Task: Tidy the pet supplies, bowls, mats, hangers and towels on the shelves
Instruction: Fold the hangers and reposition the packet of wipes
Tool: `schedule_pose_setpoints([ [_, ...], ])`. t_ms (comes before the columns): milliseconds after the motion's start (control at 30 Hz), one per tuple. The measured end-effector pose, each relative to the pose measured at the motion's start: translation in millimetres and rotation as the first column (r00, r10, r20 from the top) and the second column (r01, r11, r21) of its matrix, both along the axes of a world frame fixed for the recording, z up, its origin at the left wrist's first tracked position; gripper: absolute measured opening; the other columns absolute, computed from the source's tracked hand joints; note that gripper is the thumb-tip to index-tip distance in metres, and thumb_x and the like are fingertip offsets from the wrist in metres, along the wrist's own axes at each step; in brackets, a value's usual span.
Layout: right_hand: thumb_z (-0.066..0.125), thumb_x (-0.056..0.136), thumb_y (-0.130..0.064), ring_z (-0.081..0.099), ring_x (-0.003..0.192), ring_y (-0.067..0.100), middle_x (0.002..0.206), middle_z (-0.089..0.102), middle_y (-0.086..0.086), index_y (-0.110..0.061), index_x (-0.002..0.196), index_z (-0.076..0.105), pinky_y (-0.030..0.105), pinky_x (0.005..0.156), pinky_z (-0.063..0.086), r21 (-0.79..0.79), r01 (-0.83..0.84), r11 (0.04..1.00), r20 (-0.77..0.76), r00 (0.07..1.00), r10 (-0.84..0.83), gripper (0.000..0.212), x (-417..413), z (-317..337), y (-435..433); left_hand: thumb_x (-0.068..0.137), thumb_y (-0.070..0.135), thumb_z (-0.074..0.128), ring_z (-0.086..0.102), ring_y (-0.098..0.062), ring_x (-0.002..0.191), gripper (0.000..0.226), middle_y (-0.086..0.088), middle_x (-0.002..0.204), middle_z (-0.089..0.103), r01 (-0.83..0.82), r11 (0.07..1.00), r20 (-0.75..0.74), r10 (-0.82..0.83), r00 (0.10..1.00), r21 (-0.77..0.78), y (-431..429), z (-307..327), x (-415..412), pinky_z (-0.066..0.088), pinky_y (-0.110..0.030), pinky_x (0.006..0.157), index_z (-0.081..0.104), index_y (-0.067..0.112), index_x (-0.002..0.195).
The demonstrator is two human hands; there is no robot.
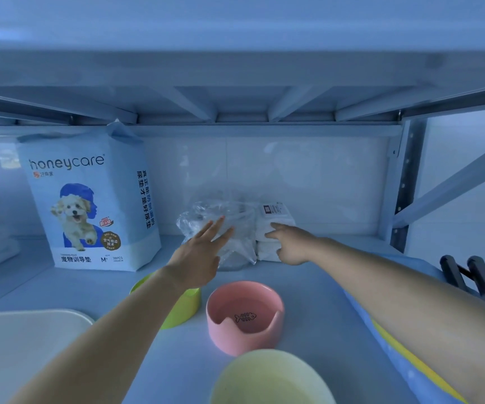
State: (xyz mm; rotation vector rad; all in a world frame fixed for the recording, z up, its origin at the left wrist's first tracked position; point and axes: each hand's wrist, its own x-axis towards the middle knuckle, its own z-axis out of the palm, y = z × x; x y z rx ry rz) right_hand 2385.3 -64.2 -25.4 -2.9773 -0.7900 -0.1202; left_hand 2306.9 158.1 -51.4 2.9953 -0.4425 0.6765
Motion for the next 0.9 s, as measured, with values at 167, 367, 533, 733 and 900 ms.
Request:
schedule_pose_setpoints([
  [167,0.056,0.090,-0.022,0.051,0.119,0.009,0.130,0.057,-0.005,-0.022,0.128,0.054,0.017,0.095,0.036,0.266,-0.180,0.947,0.016,0.983,0.183,0.038,-30,11,2,0.095,0.022,0.045,0.022,-0.011,0.140,0.056,0.020,0.155,-0.005,0.063,0.989,0.060,-0.056,0.997,-0.131,21,7,-23,0.046,-0.030,0.090,0.025,0.043,0.143],
  [367,0.061,0.088,-0.029,0.060,0.100,0.002,0.107,0.068,-0.011,-0.024,0.108,0.068,0.014,0.088,0.045,0.318,-0.282,0.905,-0.060,0.947,0.316,0.022,-81,12,9,0.089,0.030,0.054,0.048,-0.001,0.117,0.033,0.024,0.128,0.051,0.075,0.978,-0.083,-0.093,0.992,-0.196,31,2,-52,0.043,-0.028,0.096,0.054,0.045,0.119],
  [533,0.065,0.084,-0.034,0.057,0.083,-0.012,0.087,0.067,-0.023,-0.027,0.099,0.071,0.001,0.070,0.041,0.340,-0.303,0.890,-0.129,0.923,0.363,0.017,-112,1,14,0.087,0.030,0.059,0.054,0.009,0.096,0.027,0.025,0.109,0.060,0.025,0.969,-0.150,-0.063,0.987,-0.245,50,8,-70,0.045,-0.018,0.083,0.060,0.047,0.107],
  [733,0.062,0.087,-0.032,0.057,0.070,-0.010,0.075,0.066,-0.021,-0.027,0.093,0.072,0.009,0.068,0.044,0.334,-0.275,0.901,-0.135,0.933,0.335,0.013,-132,-16,37,0.083,0.040,0.061,0.059,-0.003,0.090,0.028,0.023,0.097,0.058,-0.021,0.988,-0.264,-0.020,0.964,-0.154,55,-8,-82,0.049,-0.025,0.083,0.059,0.043,0.110],
  [900,0.063,0.082,-0.045,0.060,0.068,-0.006,0.071,0.068,-0.021,-0.027,0.086,0.073,0.014,0.067,0.047,0.409,-0.186,0.893,-0.102,0.964,0.247,0.021,-143,-17,40,0.083,0.039,0.061,0.053,-0.004,0.075,0.022,0.021,0.085,0.059,-0.035,0.995,-0.251,0.011,0.968,-0.093,63,-18,-82,0.045,-0.020,0.070,0.060,0.035,0.105],
])
